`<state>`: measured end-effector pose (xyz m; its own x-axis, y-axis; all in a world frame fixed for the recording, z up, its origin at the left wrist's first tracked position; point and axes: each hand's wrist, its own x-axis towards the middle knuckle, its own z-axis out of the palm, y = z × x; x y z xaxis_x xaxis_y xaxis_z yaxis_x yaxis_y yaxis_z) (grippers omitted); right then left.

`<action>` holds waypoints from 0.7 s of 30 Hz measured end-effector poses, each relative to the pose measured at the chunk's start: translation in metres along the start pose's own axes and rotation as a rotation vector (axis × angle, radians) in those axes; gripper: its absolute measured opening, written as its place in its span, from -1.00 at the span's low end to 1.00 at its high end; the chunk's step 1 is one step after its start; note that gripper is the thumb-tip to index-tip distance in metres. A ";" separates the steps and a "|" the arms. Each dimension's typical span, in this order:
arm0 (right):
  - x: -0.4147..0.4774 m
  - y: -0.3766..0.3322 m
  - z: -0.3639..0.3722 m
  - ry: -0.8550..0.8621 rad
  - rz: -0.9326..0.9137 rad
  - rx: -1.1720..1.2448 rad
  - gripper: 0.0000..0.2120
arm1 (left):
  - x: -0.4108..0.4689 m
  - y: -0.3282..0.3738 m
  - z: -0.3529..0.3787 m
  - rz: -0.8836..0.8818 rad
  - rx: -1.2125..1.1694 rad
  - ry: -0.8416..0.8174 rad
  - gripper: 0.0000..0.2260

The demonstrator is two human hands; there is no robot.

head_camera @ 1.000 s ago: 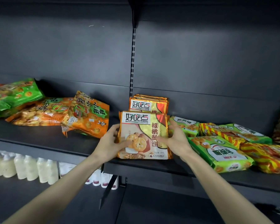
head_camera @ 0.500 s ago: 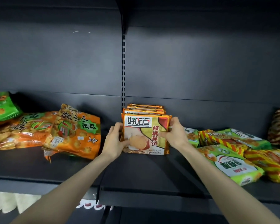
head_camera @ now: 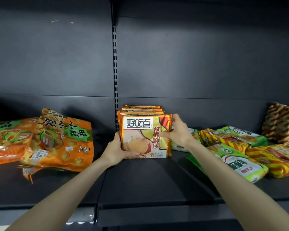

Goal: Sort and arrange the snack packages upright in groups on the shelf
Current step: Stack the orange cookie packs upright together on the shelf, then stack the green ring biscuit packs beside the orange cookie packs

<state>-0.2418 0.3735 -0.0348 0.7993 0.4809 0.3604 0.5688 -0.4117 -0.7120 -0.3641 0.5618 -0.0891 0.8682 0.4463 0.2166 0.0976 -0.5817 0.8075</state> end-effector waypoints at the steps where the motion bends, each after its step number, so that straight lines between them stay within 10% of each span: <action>1: 0.001 0.001 -0.001 0.003 0.001 -0.025 -0.51 | 0.000 0.001 -0.001 0.000 0.016 -0.001 -0.23; 13: -0.005 0.012 -0.044 -0.074 -0.039 -0.337 -0.65 | -0.032 0.014 -0.012 0.067 0.718 0.287 -0.72; 21: -0.007 0.043 -0.098 -0.034 -0.018 -0.369 -0.70 | -0.051 0.062 0.036 0.225 0.555 0.198 -0.82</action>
<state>-0.2042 0.2763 -0.0092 0.7853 0.5134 0.3459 0.6191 -0.6517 -0.4382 -0.3848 0.4783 -0.0694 0.7953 0.3584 0.4890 0.2067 -0.9185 0.3371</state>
